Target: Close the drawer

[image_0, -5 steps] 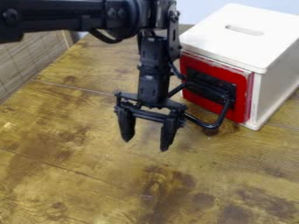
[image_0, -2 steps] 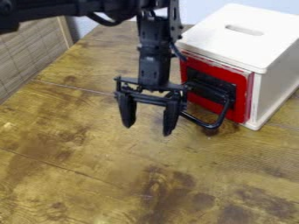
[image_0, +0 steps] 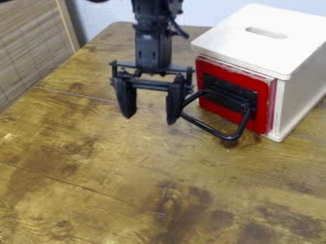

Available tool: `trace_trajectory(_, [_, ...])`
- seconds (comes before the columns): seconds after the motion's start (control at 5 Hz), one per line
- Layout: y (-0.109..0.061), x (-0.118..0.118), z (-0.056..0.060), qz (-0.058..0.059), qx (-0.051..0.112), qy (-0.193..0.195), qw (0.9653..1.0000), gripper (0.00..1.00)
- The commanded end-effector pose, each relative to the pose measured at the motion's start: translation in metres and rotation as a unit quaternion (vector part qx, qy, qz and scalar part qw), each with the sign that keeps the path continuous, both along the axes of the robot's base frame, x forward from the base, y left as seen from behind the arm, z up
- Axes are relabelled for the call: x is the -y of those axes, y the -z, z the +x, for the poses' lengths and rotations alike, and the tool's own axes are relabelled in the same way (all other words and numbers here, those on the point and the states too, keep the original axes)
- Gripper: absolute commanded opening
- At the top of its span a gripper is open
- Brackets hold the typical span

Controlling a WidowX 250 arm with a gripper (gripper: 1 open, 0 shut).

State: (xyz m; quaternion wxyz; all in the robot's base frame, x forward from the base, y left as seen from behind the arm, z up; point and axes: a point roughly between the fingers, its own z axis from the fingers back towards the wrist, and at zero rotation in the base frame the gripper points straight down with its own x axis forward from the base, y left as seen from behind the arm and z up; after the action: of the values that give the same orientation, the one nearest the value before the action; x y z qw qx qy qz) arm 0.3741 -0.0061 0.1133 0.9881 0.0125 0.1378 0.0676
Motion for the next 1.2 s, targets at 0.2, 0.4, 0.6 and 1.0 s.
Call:
trace_trajectory(0.2, [-0.065,-0.003,-0.003,-0.014,0.089,0.006,0.9959,1.00])
trace_trajectory(0.4, [-0.057,0.005,-0.007,-0.013,0.094,-0.004,0.9954,1.00])
trace_trajectory(0.6, [-0.062,0.013,-0.014,-0.013,0.104,-0.012,0.9944,1.00])
trace_trajectory(1.0, [-0.055,0.020,-0.015,-0.011,0.115,-0.005,0.9933,1.00])
